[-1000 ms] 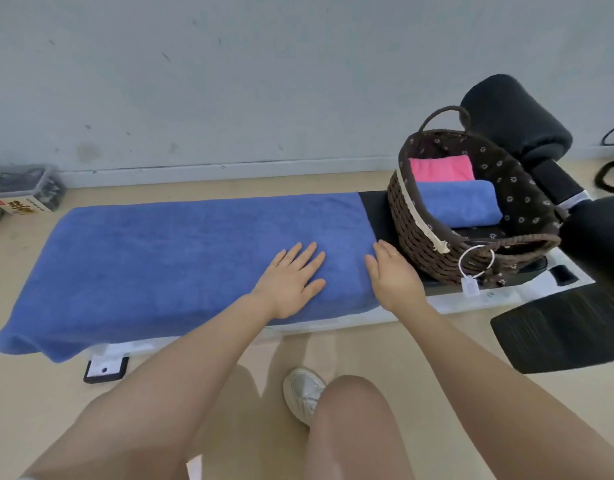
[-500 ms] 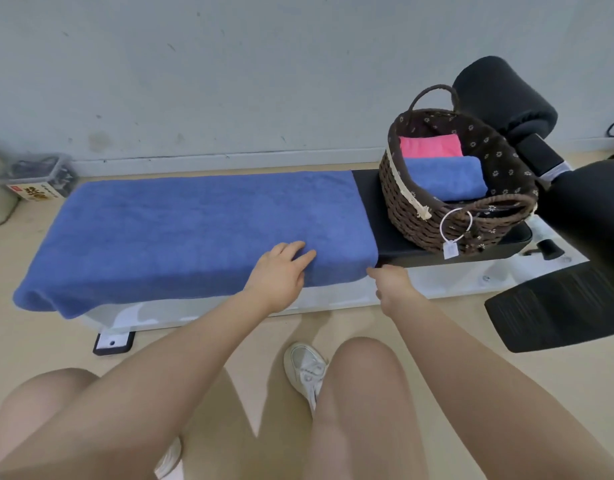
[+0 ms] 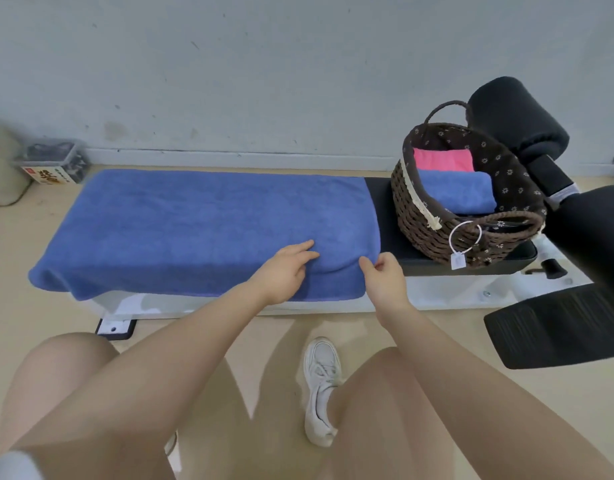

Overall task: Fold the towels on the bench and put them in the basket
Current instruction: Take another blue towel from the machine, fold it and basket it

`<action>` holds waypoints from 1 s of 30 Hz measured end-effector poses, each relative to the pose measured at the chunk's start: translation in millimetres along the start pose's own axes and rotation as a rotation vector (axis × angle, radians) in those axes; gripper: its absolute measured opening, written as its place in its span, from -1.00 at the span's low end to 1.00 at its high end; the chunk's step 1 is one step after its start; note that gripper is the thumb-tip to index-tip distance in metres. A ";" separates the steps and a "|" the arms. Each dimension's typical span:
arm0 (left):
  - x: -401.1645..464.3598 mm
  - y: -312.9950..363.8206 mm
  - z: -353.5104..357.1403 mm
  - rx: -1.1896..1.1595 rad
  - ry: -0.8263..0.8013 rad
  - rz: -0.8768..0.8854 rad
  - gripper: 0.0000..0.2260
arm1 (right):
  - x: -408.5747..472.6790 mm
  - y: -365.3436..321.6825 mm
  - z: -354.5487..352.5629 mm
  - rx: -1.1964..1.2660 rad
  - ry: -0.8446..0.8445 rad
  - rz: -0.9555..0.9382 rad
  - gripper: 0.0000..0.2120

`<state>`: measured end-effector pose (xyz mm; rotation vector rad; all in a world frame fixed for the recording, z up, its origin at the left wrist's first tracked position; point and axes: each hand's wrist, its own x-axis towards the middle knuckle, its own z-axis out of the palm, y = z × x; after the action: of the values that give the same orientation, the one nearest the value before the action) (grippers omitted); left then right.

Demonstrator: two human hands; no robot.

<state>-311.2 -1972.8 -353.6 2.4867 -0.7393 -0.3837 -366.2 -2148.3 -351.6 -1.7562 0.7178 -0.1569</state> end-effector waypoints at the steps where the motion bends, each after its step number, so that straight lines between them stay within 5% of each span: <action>1: -1.8 -1.7 -3.2 -0.087 0.027 -0.015 -0.59 | -3.3 -7.7 3.4 -0.025 0.002 -0.059 -0.85; 4: -13.5 -10.1 -16.6 -0.208 0.123 -0.041 -0.60 | -12.7 -38.2 22.6 -0.058 -0.057 -0.190 -0.95; 11: -70.0 -72.5 -76.5 -0.286 0.357 -0.124 -0.63 | -36.9 -106.6 118.4 -0.099 -0.224 -0.391 -0.78; 22: -169.6 -217.7 -132.3 -0.659 0.835 -0.636 -0.59 | -114.2 -141.7 311.9 -0.275 -0.554 -0.586 -0.71; 26: -185.5 -245.2 -126.1 -0.960 0.832 -0.785 -0.59 | -127.9 -132.8 347.4 -0.435 -0.627 -0.617 -0.65; 30: -185.9 -262.1 -124.8 -1.054 0.656 -0.877 -0.80 | -127.6 -116.2 357.0 -0.581 -0.702 -0.582 -0.62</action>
<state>-300.4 -1628.7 -371.5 1.5728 0.7063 -0.1419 -260.9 -1766.9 -326.3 -2.3361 -0.3074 0.3010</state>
